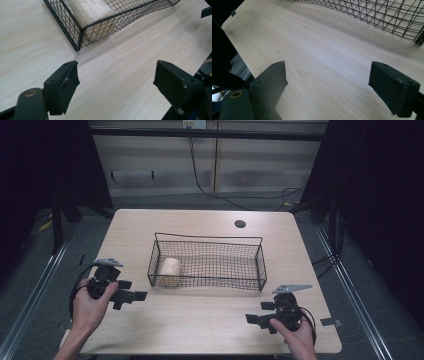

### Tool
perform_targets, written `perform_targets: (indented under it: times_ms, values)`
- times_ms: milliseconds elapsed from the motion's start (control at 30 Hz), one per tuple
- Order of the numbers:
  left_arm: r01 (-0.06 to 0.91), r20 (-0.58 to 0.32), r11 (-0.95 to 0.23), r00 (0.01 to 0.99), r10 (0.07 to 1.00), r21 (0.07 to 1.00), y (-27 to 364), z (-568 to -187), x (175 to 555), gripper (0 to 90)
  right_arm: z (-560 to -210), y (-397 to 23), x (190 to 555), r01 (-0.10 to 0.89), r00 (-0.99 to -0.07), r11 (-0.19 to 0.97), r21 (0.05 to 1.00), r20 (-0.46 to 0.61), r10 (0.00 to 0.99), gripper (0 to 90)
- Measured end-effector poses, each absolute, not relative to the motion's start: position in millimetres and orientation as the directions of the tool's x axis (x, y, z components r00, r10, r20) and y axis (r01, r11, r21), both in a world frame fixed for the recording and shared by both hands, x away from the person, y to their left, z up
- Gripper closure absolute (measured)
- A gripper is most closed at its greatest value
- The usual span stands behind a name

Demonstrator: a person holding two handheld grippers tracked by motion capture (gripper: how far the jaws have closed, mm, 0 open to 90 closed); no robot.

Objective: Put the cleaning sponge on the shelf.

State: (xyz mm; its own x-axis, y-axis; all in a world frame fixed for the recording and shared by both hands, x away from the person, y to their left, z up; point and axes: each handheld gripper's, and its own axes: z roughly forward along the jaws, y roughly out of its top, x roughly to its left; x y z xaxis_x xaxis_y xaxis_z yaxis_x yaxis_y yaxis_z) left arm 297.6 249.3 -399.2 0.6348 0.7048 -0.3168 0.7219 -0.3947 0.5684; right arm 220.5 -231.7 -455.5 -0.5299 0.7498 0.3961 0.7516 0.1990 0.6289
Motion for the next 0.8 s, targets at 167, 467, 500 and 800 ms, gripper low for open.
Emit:
perform_targets:
  times_ms: [167, 467, 500, 800]
  values:
    - [0.737, -0.296, -0.394, 0.613, 0.733, 0.549, 248.2, -408.7, 289.9, 19.8, -455.6, -231.2, 220.5, 0.756, -0.523, 0.199, 0.624, 0.393, 0.756, 14.3]
    - [0.744, -0.291, -0.436, 0.624, 0.726, 0.507, 247.2, -436.2, 267.9, 19.7, -455.4, -230.8, 219.8, 0.754, -0.526, 0.204, 0.624, 0.388, 0.757, 14.5]
    - [0.745, -0.296, -0.44, 0.625, 0.723, 0.501, 247.9, -439.3, 265.8, 19.7, -455.6, -231.0, 219.9, 0.755, -0.524, 0.204, 0.623, 0.387, 0.759, 14.5]
    - [0.744, -0.322, -0.398, 0.617, 0.718, 0.537, 256.6, -458.7, 250.1, 19.7, -456.5, -231.5, 221.8, 0.756, -0.513, 0.205, 0.622, 0.368, 0.775, 15.0]
